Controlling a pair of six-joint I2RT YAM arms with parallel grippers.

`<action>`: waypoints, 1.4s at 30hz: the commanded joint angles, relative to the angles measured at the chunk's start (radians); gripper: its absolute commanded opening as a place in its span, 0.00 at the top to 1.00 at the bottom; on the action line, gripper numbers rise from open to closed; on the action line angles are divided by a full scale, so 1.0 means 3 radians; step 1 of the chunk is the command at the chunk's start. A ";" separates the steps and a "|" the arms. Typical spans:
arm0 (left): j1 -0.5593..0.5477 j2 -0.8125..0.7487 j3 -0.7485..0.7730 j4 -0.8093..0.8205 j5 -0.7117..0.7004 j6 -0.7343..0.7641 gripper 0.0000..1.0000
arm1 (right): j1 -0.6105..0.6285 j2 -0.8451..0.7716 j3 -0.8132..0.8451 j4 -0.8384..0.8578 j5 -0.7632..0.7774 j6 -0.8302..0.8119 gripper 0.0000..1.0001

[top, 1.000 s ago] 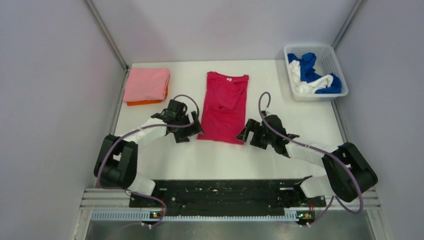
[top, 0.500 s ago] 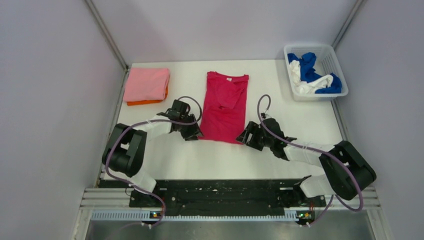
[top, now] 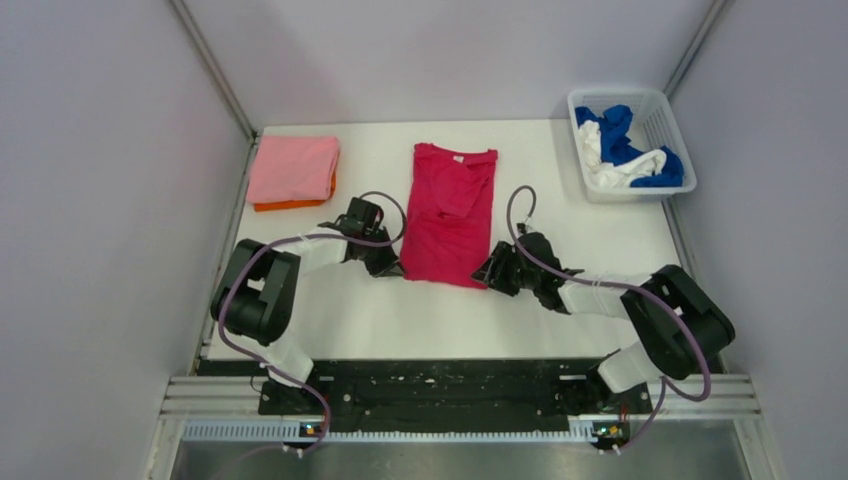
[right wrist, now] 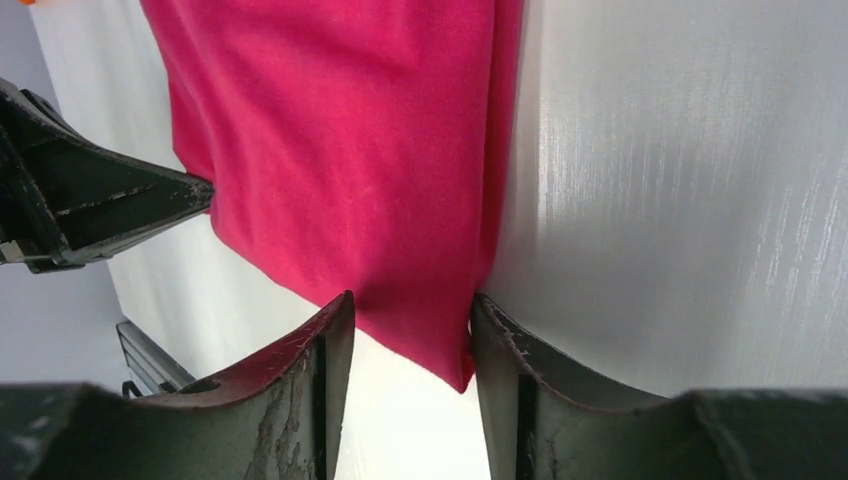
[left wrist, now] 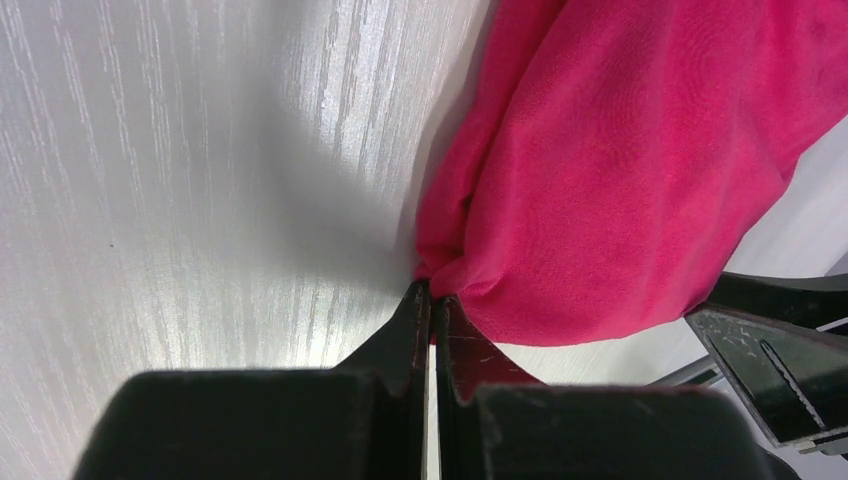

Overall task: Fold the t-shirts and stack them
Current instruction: Grab one side of the 2/3 rectangular tshirt with both arms, then fold the long partially folded tshirt into a neat square

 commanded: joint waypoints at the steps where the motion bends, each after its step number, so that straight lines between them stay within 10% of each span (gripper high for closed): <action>1: -0.0012 0.0059 -0.0087 -0.0041 -0.0237 0.0051 1.00 | 0.0053 0.0197 0.0141 -0.0245 0.0081 -0.0042 0.58; 4: -0.0014 0.0021 -0.0097 -0.0075 -0.0252 0.0043 1.00 | 0.0059 0.0245 0.0133 -0.0234 0.0040 -0.0053 1.00; 24: -0.0333 -0.2899 -0.0370 -0.1456 -0.0333 0.0178 1.00 | 0.0245 -0.1758 0.0217 -0.1605 -0.2105 -0.0354 1.00; 42: -0.0319 -0.1870 0.0535 -0.0830 -0.1248 0.0127 1.00 | -0.0643 -0.1427 0.0600 -0.1360 -0.2003 -0.0428 1.00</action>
